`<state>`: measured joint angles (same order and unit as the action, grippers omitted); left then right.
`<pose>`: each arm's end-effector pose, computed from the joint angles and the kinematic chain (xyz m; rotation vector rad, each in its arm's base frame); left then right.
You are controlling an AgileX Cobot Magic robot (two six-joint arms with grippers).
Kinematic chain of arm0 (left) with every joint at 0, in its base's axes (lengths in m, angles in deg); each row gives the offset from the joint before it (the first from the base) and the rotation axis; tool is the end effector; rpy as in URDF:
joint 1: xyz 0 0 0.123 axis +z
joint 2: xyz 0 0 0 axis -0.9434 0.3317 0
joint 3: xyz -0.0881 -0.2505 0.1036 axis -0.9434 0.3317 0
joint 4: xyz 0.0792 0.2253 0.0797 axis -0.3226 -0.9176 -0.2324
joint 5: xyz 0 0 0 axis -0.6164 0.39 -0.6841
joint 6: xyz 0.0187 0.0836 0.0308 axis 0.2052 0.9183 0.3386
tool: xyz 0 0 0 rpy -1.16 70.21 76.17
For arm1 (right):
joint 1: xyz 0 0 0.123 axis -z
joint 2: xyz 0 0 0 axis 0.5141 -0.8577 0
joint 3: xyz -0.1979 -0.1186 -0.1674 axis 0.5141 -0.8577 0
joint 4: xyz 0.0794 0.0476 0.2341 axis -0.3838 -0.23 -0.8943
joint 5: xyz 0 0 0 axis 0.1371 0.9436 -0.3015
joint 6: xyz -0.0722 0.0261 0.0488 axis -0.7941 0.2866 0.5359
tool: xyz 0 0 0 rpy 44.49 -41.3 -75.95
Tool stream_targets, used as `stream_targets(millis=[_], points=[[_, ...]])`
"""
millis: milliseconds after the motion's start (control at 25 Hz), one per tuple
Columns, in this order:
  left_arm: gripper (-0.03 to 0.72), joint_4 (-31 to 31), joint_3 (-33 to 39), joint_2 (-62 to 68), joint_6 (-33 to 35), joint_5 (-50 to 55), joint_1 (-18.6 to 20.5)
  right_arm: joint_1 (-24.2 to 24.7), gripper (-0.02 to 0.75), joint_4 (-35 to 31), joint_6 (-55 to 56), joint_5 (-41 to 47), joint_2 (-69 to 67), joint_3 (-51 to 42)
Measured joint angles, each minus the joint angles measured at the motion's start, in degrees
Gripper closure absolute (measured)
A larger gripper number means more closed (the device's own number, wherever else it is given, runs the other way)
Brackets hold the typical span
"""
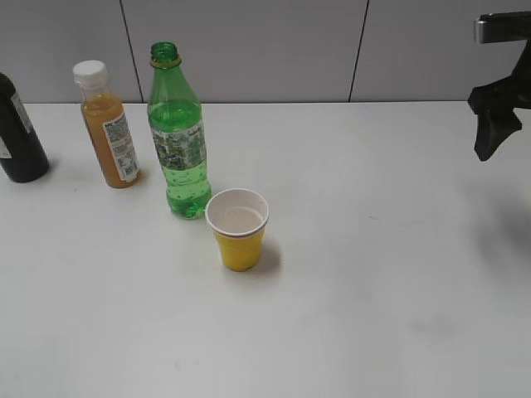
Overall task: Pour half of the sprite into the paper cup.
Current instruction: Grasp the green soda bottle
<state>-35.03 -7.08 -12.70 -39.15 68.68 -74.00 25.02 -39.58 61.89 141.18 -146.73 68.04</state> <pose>-0.0039 -0.0129 0.2820 0.1891 2.0148 -0.1607 0.3624 0.0336 0.2551 -0.1163 2.9678 -0.0498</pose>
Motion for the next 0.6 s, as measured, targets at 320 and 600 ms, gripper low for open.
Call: stream_targets(millis=[320,600], points=[[0.099,0.0,0.0,0.0,0.0,0.0,0.0,0.0,0.157,-0.7,-0.3,0.9,11.6,-9.5],[0.099,0.0,0.0,0.0,0.0,0.0,0.0,0.0,0.157,-1.6,-0.3,-7.0,25.5,-28.5]])
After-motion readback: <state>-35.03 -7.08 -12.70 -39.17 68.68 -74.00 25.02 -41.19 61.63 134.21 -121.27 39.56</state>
